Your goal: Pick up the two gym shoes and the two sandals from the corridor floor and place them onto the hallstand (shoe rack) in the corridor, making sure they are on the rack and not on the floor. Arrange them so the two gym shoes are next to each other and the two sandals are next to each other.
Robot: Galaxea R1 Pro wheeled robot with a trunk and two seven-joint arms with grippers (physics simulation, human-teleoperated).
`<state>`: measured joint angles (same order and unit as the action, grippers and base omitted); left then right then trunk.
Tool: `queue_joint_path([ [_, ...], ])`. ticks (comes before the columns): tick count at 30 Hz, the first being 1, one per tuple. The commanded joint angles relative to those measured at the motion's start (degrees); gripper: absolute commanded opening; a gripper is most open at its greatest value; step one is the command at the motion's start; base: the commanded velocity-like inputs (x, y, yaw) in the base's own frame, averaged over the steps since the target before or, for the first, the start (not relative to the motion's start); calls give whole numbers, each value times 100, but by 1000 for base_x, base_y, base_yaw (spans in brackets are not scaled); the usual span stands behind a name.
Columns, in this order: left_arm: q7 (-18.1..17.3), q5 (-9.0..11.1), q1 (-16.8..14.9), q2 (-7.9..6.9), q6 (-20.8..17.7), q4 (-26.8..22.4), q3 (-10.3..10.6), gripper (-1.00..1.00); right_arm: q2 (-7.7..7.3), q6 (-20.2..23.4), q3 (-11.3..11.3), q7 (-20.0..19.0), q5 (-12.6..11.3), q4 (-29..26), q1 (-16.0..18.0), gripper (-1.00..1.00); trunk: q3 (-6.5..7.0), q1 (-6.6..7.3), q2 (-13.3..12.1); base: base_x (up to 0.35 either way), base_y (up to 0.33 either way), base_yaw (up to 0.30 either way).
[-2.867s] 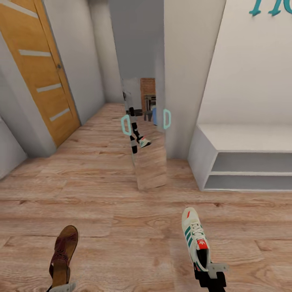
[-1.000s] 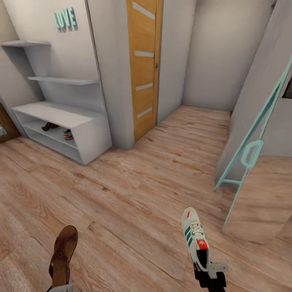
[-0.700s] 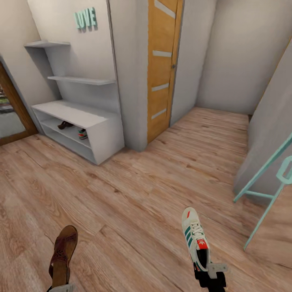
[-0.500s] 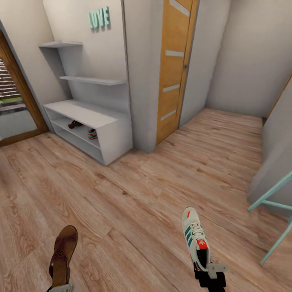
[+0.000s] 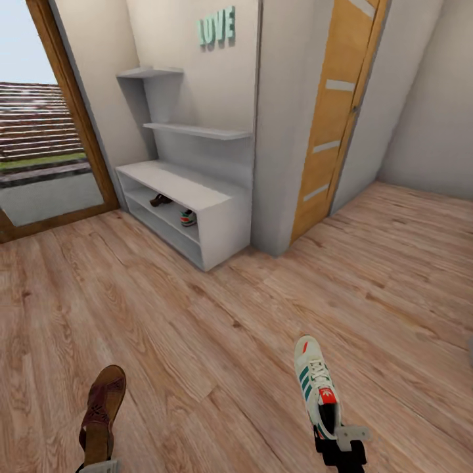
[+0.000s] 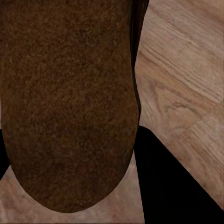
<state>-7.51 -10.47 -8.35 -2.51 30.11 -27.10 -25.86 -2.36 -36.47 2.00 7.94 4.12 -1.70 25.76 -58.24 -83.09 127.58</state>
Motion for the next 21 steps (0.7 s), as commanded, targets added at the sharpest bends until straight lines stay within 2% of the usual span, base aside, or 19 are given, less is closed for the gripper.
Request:
queue_joint_path([
  [1, -32, -69, -8, 5, 21, 6, -51, -100, -1, -9, 20, 58, 45, 3, 3, -100, -4, -1, 2, 242, 233, 279],
  [21, -32, -69, -8, 5, 21, 3, -51, -100, -1, -9, 20, 54, 45, 3, 2, -100, -4, -1, 2, 261, 234, 279],
])
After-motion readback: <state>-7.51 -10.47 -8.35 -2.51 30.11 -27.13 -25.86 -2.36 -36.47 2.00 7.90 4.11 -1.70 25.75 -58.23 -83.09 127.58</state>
